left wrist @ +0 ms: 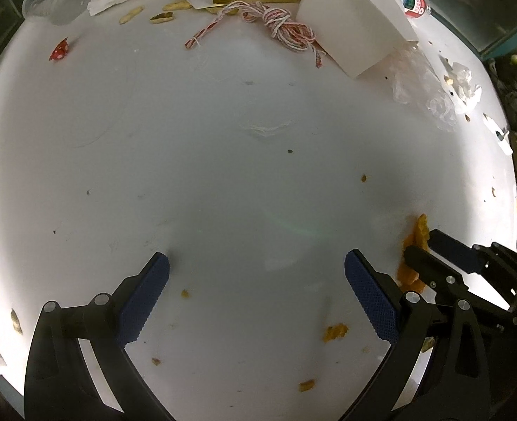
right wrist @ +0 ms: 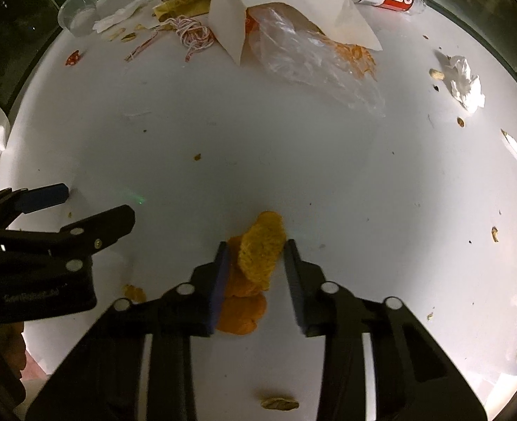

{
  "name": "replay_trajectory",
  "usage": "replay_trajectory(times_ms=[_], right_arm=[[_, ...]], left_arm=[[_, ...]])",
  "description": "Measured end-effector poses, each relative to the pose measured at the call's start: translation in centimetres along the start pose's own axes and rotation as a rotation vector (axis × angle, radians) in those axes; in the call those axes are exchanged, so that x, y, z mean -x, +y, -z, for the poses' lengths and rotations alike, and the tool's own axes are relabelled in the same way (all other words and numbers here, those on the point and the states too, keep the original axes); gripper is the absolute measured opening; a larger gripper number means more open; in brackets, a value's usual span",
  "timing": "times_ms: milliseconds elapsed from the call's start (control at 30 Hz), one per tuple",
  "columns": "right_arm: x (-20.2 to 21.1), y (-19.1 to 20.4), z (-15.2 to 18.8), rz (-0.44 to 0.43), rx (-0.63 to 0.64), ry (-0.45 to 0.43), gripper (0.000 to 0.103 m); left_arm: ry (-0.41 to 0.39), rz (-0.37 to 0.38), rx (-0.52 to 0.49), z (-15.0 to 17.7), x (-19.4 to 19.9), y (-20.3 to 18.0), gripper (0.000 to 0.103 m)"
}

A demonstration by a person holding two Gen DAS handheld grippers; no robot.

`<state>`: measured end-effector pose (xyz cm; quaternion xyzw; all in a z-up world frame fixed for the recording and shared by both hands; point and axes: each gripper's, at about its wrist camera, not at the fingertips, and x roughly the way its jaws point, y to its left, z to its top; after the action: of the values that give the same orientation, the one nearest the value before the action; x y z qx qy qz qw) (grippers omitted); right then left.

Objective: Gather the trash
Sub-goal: 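Close the right gripper on the yellow food scrap and lift it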

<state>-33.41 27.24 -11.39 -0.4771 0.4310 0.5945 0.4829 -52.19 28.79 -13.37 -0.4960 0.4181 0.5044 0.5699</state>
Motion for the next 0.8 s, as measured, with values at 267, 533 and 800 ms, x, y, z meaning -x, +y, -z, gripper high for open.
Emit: replay_trajectory(times_ms=[267, 533, 800], right_arm=[[0.8, -1.3, 0.3, -0.051, -0.064, -0.003, 0.012], [2.7, -2.1, 1.2, -0.082, -0.069, -0.044, 0.011], [6.0, -2.9, 2.5, -0.130, -0.110, -0.102, 0.011]], left_arm=[[-0.006, -0.004, -0.014, 0.2, 0.4, -0.9, 0.097], [-0.026, 0.000, -0.044, 0.7, 2.0, -2.3, 0.097], [-0.059, 0.002, -0.088, 1.7, 4.9, -4.2, 0.097]])
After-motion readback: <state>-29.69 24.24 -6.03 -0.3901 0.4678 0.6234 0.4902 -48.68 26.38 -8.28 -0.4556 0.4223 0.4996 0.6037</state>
